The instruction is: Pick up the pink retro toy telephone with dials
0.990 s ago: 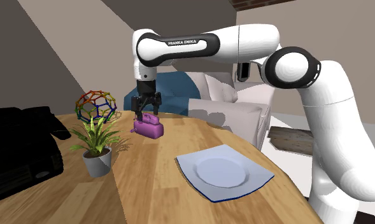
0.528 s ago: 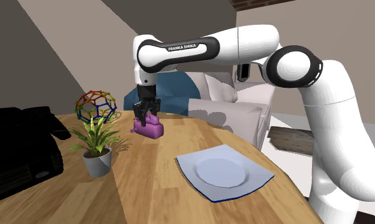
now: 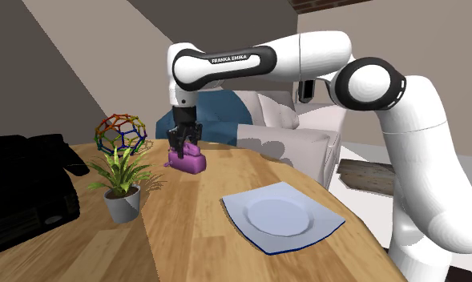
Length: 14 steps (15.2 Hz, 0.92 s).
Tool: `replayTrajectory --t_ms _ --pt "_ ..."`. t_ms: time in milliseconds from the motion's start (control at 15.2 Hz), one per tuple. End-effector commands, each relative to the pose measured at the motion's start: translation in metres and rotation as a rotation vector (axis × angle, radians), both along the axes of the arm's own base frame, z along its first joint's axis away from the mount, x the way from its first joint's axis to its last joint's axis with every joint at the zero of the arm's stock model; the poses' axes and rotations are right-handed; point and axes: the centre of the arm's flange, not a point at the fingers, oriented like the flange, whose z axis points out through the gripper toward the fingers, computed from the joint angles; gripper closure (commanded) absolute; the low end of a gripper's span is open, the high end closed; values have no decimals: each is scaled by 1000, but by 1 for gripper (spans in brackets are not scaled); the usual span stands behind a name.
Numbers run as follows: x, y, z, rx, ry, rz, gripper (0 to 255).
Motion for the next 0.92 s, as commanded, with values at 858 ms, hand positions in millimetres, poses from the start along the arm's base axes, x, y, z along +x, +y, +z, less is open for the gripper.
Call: replayTrajectory --t_ms 858 --pt "0 0 76 0 1 0 255"
